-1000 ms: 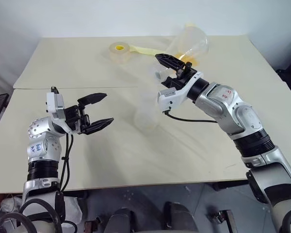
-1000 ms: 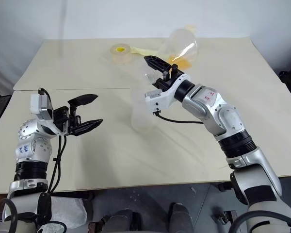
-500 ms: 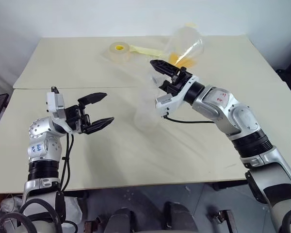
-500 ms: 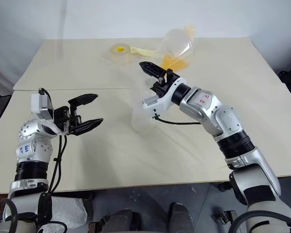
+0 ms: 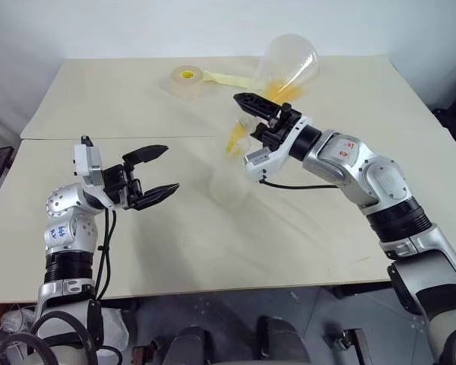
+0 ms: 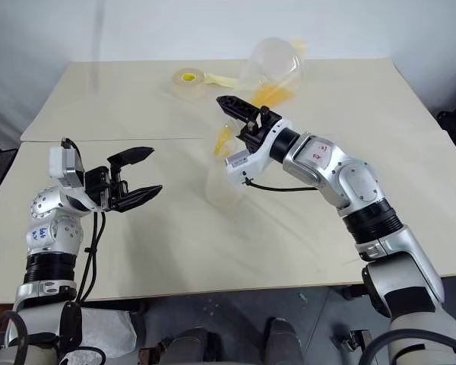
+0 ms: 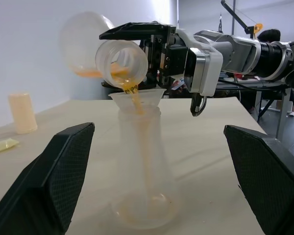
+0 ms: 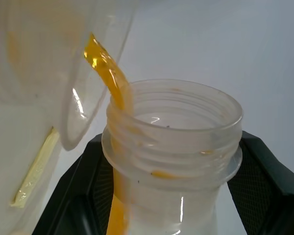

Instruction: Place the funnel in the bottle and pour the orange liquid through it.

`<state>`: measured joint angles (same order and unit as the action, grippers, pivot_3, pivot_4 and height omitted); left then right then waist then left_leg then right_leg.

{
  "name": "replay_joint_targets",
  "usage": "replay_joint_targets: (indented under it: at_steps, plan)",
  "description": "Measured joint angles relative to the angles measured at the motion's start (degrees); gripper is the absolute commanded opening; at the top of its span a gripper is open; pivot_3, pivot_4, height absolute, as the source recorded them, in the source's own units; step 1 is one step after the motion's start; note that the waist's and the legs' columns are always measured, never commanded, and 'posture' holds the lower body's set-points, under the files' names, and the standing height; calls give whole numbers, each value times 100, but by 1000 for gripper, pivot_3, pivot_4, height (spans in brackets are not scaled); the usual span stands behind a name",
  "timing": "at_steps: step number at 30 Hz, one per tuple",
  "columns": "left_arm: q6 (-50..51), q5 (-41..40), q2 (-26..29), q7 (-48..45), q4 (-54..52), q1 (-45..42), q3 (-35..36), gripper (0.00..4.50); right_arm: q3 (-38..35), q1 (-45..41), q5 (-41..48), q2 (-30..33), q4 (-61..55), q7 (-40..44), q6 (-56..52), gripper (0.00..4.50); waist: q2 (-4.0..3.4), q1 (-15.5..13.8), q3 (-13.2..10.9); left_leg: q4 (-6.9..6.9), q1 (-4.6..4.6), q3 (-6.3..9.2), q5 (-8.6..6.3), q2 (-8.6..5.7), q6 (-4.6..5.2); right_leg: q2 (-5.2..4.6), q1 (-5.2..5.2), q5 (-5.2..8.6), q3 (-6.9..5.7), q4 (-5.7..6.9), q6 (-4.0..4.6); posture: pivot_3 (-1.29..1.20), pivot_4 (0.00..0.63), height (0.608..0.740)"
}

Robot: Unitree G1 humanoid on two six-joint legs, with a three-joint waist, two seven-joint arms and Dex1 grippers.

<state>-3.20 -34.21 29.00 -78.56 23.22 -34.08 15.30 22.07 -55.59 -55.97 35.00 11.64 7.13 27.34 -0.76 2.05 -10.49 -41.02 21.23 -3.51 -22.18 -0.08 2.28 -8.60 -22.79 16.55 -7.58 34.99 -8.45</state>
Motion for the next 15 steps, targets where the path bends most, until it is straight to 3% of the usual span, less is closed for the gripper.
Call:
replay_joint_targets:
  at_steps: [15]
  plan:
    - [-4, 1, 0, -9, 16, -1, 0, 4500, 4, -63, -265, 83, 121, -265, 141, 2757, 0, 0, 0, 1, 0, -1, 0, 2, 0, 0, 0, 0, 0, 0, 0, 0, 150, 740]
